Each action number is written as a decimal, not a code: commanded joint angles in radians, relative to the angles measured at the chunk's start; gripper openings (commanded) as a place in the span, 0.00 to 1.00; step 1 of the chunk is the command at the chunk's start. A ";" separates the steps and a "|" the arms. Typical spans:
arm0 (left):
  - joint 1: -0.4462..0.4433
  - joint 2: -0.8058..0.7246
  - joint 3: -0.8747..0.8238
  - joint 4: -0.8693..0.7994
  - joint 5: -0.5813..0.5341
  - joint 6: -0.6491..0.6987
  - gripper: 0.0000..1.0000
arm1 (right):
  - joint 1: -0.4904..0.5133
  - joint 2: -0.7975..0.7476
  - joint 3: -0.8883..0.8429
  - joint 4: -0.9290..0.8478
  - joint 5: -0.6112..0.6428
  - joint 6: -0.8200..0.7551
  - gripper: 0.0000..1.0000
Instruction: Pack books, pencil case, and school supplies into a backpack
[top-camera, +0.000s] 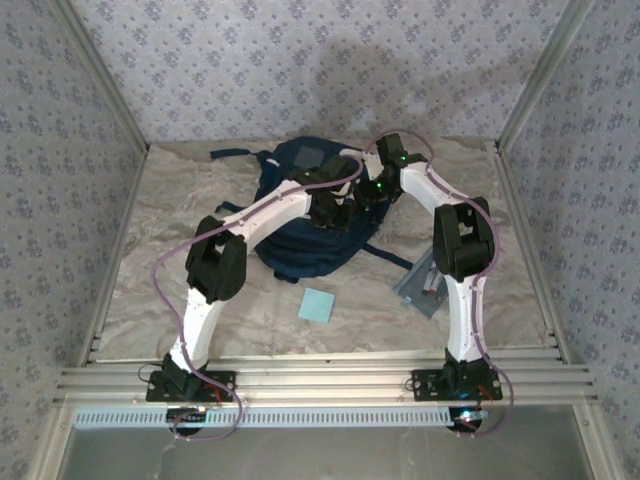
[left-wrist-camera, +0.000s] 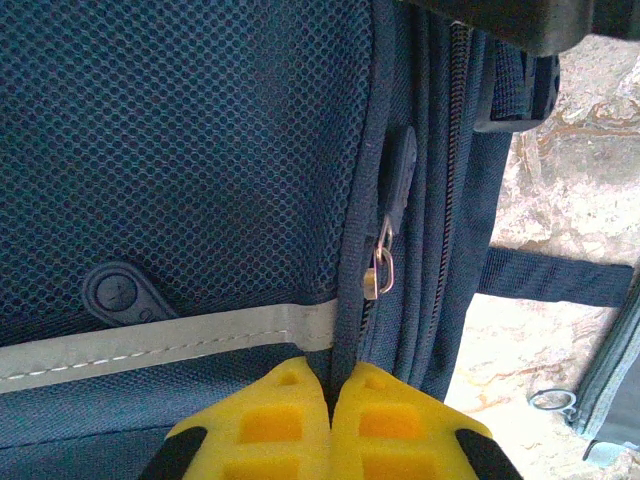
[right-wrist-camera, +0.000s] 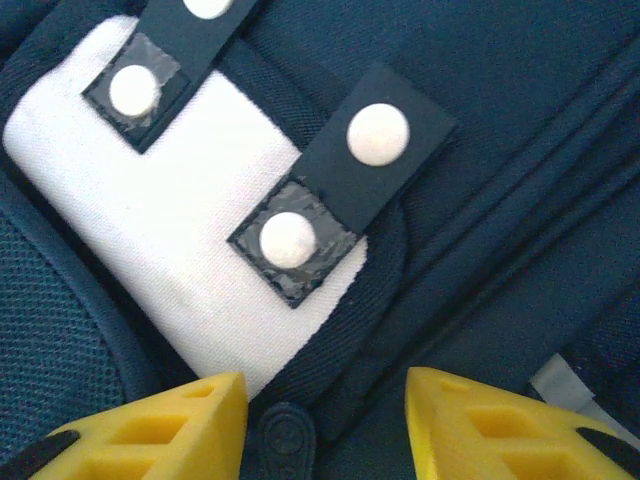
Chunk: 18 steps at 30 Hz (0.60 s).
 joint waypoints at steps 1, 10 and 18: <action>-0.002 -0.063 0.029 0.037 0.004 0.000 0.00 | 0.044 -0.020 0.001 -0.085 -0.113 -0.066 0.44; -0.003 -0.059 0.052 0.022 0.005 0.004 0.00 | 0.020 0.004 -0.014 -0.063 -0.148 -0.045 0.38; -0.001 -0.046 0.071 0.013 -0.001 0.003 0.00 | 0.031 0.008 -0.044 -0.052 -0.260 -0.046 0.45</action>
